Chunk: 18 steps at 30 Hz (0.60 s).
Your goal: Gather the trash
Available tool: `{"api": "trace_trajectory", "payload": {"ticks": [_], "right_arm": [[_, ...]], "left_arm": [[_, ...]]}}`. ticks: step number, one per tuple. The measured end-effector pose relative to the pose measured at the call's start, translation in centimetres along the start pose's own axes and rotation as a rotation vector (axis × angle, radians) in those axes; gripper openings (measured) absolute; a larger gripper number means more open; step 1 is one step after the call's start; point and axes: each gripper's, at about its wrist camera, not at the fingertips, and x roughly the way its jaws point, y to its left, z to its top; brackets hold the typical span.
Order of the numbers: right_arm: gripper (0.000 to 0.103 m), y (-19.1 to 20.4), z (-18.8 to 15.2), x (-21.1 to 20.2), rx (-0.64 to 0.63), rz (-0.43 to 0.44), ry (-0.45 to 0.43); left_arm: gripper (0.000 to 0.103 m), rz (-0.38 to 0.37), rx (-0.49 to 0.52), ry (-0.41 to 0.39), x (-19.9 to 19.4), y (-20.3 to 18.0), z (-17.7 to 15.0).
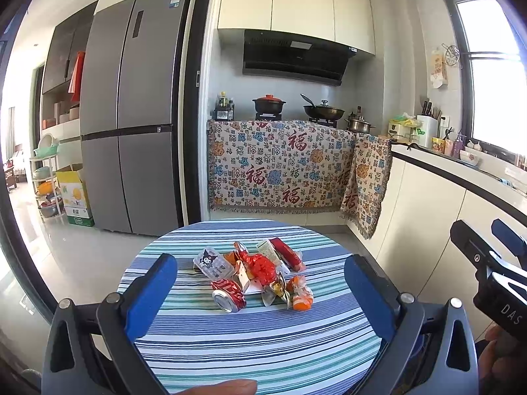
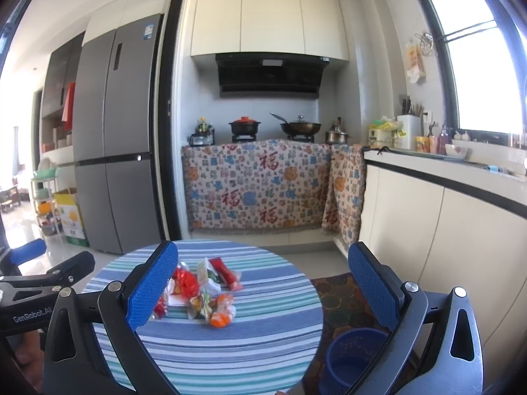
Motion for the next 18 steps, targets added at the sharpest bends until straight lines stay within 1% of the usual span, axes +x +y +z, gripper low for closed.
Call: {"api": "trace_trajectory", "payload": {"ticks": [18], "right_arm": [[0.103, -0.24, -0.34, 0.16, 0.001, -0.003, 0.01]], "left_arm": [[0.103, -0.008, 0.005, 0.009, 0.1, -0.24, -0.13]]}}
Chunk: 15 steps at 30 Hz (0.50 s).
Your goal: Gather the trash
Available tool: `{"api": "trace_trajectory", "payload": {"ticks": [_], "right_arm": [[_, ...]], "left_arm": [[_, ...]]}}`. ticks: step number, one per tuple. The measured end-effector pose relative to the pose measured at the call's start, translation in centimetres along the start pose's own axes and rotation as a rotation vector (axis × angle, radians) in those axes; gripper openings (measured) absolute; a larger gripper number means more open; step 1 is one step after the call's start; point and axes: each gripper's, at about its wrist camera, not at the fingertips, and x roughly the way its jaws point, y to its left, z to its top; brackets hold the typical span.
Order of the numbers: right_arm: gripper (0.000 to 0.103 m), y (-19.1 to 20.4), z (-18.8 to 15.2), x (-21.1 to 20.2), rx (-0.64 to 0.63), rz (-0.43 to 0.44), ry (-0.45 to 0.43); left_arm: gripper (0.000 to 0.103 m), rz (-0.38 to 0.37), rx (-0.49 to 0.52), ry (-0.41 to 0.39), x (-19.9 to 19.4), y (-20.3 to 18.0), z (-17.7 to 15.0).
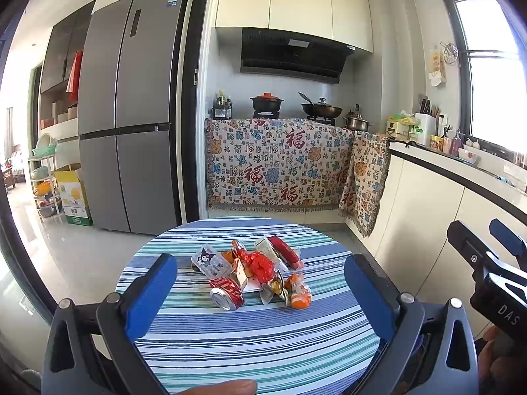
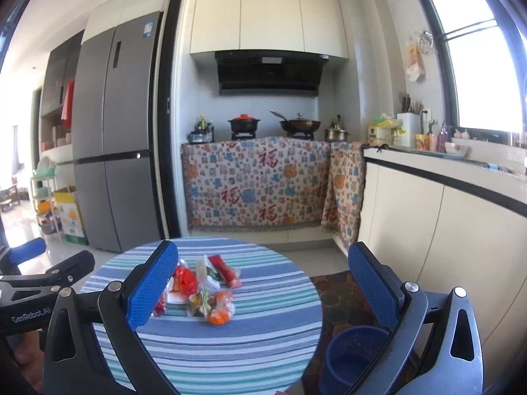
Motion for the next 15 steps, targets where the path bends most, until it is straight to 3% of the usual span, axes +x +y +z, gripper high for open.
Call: {"api": "trace_trajectory", "payload": {"ticks": [15], "right_arm": [[0.103, 0.05, -0.07, 0.37, -0.002, 0.0, 0.01]], "left_arm": [[0.103, -0.001, 0.0, 0.007, 0.15, -0.01, -0.36]]}}
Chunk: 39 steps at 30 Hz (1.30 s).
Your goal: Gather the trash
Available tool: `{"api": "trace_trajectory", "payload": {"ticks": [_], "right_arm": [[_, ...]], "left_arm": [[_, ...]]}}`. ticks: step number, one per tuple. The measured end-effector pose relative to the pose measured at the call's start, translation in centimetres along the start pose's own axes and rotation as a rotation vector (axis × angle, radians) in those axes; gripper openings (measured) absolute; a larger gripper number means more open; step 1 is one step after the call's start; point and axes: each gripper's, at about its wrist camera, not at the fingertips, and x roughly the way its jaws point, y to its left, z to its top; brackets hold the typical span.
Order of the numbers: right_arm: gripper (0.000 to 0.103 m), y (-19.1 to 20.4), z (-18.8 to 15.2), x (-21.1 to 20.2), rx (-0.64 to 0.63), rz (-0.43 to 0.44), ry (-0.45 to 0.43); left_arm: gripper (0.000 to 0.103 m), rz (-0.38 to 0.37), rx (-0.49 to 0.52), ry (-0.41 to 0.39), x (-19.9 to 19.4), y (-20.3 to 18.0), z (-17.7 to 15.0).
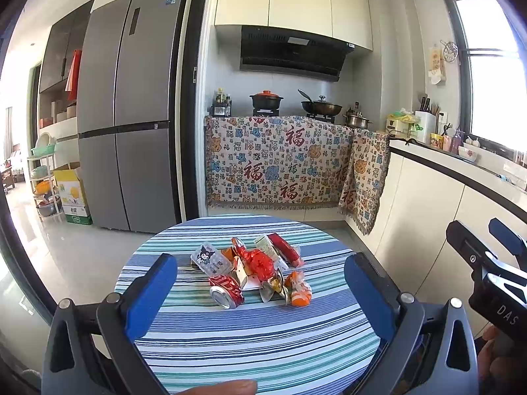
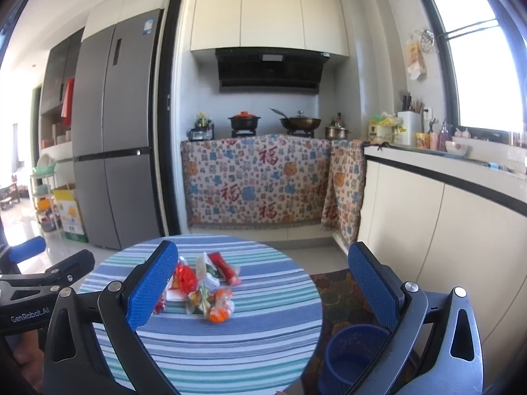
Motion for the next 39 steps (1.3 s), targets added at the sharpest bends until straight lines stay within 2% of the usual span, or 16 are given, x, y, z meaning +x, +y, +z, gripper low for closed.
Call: {"api": "trace_trajectory", "payload": {"ticks": [16, 29, 34, 39], "right_arm": [[0.103, 0.4, -0.3, 0.8, -0.01, -0.003, 0.015], [0.103, 0.4, -2.2, 3.7, -0.013, -0.011, 0.08], [0.103, 0.5, -4.3, 6.0, -0.029, -0.026, 0.119], [0.103, 0.5, -7.6, 9.3, -0.055, -0.034, 0.199]], "left_arm": [[0.103, 0.018, -0.001, 0.024, 1.1, 1.0, -0.6], [0.103, 0.025, -0.001, 0.134, 5.8, 3.5, -4.0], [0.103, 0.028, -0.005, 0.205, 8.7, 3.8, -6.1], [0.103, 0.044, -0.005, 0.29, 12.2, 4.0, -8.6]]}}
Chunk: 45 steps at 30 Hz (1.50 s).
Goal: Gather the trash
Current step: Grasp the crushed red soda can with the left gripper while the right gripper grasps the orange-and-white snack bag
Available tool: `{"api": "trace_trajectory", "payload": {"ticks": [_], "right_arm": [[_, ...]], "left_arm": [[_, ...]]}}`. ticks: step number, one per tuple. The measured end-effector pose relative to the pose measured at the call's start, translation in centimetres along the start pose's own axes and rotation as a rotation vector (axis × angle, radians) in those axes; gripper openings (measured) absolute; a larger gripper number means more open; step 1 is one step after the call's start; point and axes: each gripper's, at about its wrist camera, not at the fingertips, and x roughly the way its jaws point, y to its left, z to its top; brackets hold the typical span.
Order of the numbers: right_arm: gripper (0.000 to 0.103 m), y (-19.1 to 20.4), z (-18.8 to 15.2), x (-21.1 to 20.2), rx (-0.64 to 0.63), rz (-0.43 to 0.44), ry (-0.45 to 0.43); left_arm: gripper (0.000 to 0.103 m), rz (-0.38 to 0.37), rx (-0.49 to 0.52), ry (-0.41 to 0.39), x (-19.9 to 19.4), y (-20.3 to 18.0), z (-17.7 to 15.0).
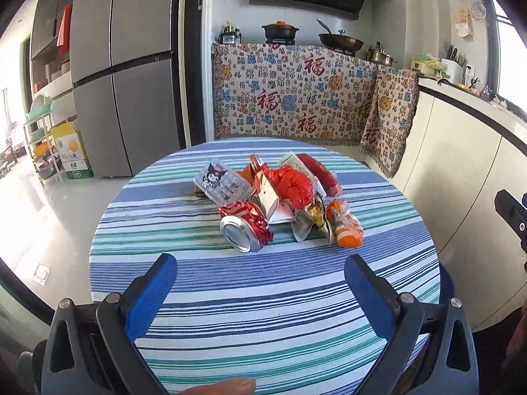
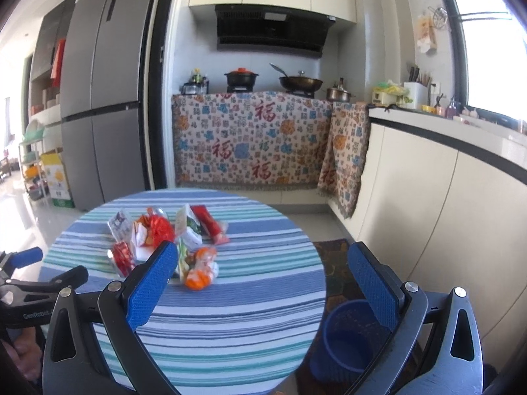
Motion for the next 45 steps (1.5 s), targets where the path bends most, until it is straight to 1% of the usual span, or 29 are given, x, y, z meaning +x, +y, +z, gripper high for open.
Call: {"api": "trace_trajectory", "payload": {"ticks": [3, 4, 6, 8, 13, 17, 20, 26, 30, 33, 37, 40, 42, 45], "right_arm": [[0.103, 0.2, -1.6, 2.7, -0.02, 0.002, 0.059], [0.103, 0.4, -2.3, 3.7, -0.029, 0.006, 0.083], [0.103, 0.7, -3.5, 5.7, -0.041, 0.025, 0.136], [0.103, 1.1, -4.6, 7.7, -0.049, 0.052, 0.2], [0.103, 2.7, -7.2, 12.0, -0.08, 0.093, 0.337], [0.103, 4.2, -8.4, 14.9, -0.109, 0.121, 0.418], [0.103, 5.3, -9.1, 16.4, -0.138, 0.131, 0.449], [0.103, 6.4, -9.0, 17.1, -0.161, 0.133, 0.436], [0.103, 6.5, -9.1, 17.1, -0.151, 0.137, 0.436], [0.103, 6.2, -9.1, 17.8, -0.117, 0.154, 0.452], [0.103, 5.8, -9.2, 17.9, -0.081, 0.169, 0.473], [0.103, 5.5, -9.3, 18.1, -0.056, 0.183, 0.485], [0.103, 5.5, -9.3, 18.1, -0.055, 0.184, 0.484], [0.103, 5.5, -9.3, 18.2, -0.055, 0.182, 0.483]], "left_arm": [[0.103, 0.001, -0.018, 0.067, 2.6, 0.1, -0.8], [0.103, -0.009, -0.03, 0.099, 3.6, 0.3, -1.1], [0.103, -0.028, -0.057, 0.146, 5.4, 0.5, -1.4], [0.103, -0.031, -0.074, 0.178, 6.9, 0.7, -1.5], [0.103, 0.027, -0.045, 0.204, 9.9, 0.3, -1.2], [0.103, 0.075, -0.049, 0.225, 12.4, 0.3, -0.8], [0.103, 0.109, -0.067, 0.231, 14.1, 0.6, -0.5], [0.103, 0.174, -0.123, 0.223, 15.8, 2.4, 0.4], [0.103, 0.199, -0.157, 0.23, 15.3, 4.7, 0.4], [0.103, 0.212, -0.155, 0.233, 14.2, 6.2, 0.0], [0.103, 0.207, -0.121, 0.243, 13.6, 7.3, -0.9], [0.103, 0.173, -0.146, 0.274, 14.2, 7.8, -1.3], [0.103, 0.182, -0.13, 0.272, 14.5, 7.4, -1.2], [0.103, 0.159, -0.098, 0.274, 14.9, 6.9, -1.1]]}}
